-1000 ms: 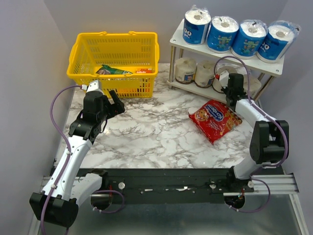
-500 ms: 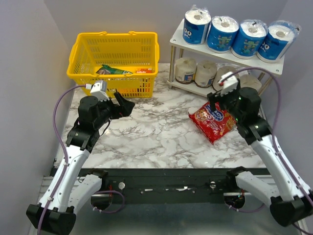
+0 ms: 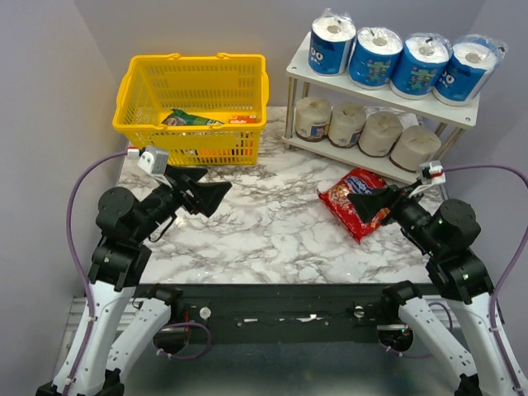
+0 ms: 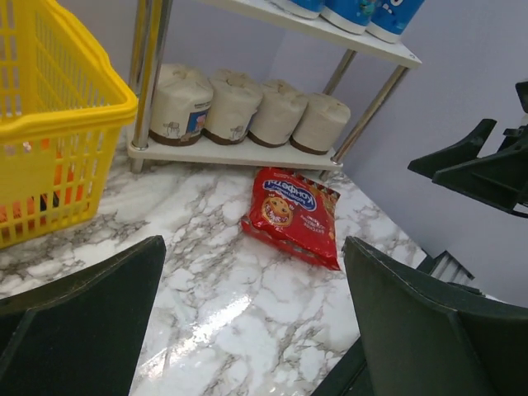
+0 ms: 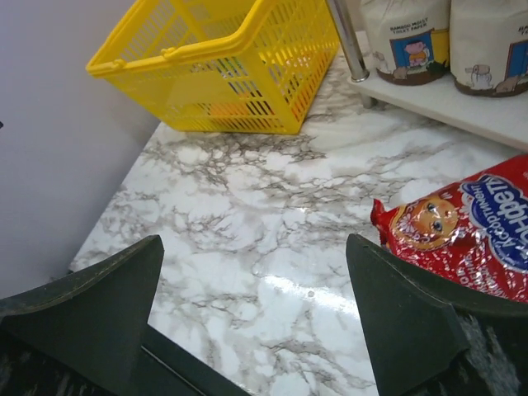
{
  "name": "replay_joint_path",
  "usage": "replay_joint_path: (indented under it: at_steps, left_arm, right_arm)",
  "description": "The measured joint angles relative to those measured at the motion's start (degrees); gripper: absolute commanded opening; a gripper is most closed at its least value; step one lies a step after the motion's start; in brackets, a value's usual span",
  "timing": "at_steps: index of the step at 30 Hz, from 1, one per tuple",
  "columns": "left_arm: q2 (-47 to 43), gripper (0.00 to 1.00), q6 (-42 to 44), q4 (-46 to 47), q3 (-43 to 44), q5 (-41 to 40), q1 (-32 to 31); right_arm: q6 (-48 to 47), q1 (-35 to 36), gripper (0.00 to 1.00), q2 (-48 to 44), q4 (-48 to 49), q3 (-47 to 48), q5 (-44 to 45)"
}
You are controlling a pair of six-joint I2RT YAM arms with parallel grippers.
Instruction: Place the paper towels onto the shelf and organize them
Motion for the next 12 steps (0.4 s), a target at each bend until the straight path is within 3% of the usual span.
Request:
replay_joint_path:
  at_steps: [5,12]
  left_arm:
    - [-2.4,0.99,2.8,-1.9,0.6,-0.2,-0.2]
    - [-2.5,0.99,2.9,-3.0,-0.9,-0.1,-0.2]
  right_arm:
    - [2.5,0.0,1.00,-6.5,-0.7,-2.0,0.0]
    - [2.2,0.0,1.00,-7.0,-0.6,-1.6,0.7]
